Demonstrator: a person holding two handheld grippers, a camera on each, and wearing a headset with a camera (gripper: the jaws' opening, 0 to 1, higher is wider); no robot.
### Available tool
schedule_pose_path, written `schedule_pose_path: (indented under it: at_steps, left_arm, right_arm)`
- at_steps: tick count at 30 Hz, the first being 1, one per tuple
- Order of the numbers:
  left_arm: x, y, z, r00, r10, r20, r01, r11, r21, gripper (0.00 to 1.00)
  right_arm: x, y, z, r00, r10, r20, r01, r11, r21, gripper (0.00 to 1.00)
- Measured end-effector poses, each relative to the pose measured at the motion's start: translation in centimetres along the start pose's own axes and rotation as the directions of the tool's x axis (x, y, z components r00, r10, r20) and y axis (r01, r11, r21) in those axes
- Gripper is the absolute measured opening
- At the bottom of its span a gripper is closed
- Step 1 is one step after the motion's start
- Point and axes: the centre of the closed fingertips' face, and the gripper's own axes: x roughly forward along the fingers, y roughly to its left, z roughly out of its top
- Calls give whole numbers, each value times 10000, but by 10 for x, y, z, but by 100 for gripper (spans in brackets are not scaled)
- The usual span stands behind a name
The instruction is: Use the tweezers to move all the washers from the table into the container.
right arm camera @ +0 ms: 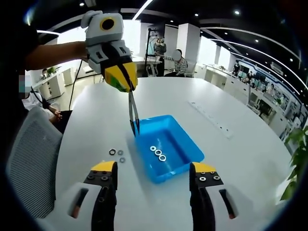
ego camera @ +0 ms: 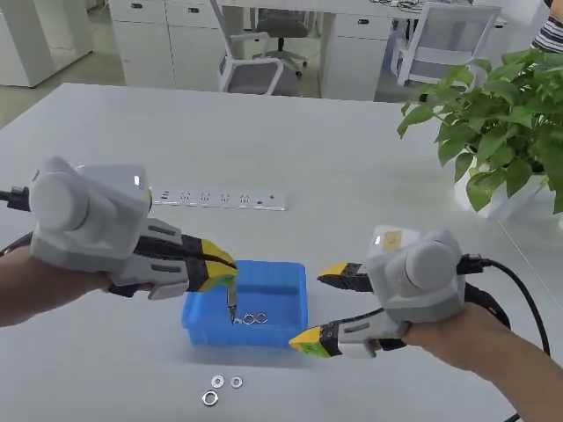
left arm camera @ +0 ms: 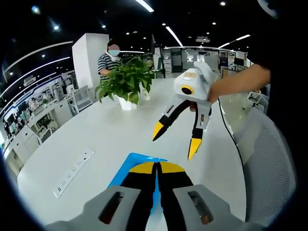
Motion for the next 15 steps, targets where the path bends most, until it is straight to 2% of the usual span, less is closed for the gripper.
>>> schedule_pose_path:
  at_steps: [8, 15]
  left_arm:
    - [1, -12, -3, 9997, -227, 50, 227, 9997, -2, 5]
    - [4, -21, -7, 9991, -417, 78, 417, 9991, -8, 5]
  right_arm:
    - [-7, 8, -5, 9997, -188, 170, 185, 9997, 166, 70]
    - [-12, 18, -11, 9995, -103, 300, 94, 9995, 300, 77]
